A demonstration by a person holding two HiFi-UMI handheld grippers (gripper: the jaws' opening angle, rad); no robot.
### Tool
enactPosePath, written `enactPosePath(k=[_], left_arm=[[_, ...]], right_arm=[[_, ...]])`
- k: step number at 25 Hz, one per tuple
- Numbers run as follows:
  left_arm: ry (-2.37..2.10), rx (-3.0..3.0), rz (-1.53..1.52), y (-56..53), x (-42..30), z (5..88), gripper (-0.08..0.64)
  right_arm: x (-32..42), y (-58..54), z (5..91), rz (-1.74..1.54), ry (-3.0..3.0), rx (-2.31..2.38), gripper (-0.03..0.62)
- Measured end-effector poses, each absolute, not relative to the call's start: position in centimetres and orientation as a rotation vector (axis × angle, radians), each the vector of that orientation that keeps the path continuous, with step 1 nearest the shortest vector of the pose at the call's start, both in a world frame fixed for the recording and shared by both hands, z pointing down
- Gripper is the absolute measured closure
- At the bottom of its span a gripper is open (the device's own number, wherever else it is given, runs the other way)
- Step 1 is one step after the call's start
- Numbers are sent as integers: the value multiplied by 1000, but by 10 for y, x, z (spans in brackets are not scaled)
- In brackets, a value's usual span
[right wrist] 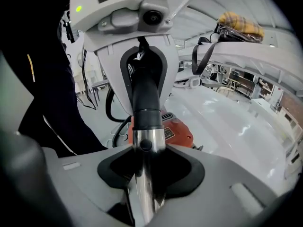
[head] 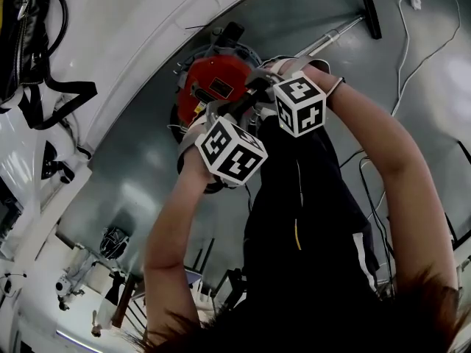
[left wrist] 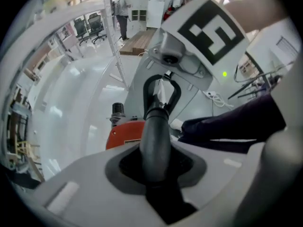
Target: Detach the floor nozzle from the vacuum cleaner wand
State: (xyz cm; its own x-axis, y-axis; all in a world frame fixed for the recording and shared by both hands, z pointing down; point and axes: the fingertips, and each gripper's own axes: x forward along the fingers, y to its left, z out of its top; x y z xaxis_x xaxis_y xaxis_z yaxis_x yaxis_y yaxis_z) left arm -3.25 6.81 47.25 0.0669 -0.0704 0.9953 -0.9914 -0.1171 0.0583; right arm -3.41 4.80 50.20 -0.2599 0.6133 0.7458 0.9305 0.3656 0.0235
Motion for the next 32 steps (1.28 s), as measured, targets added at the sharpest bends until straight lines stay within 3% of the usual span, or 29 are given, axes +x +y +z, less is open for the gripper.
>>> enactPosePath(k=[8,14,24,32], left_arm=[[-1080,1368,1026,76,-30,466,448],[-890,1289,638,83,-9,463,462],[-1138,1327,1203,85,-36,462,474],[-948,1277,841,101,-10,456,484]], right_arm=[[-38,55,494,-668,-2078,-1322,449],[-36,56,496,-783,-2104,-1273,453],[-43,54,492,-668,-1983,-1377,445],[-39,66,486,-841,-2129,-1262,459]])
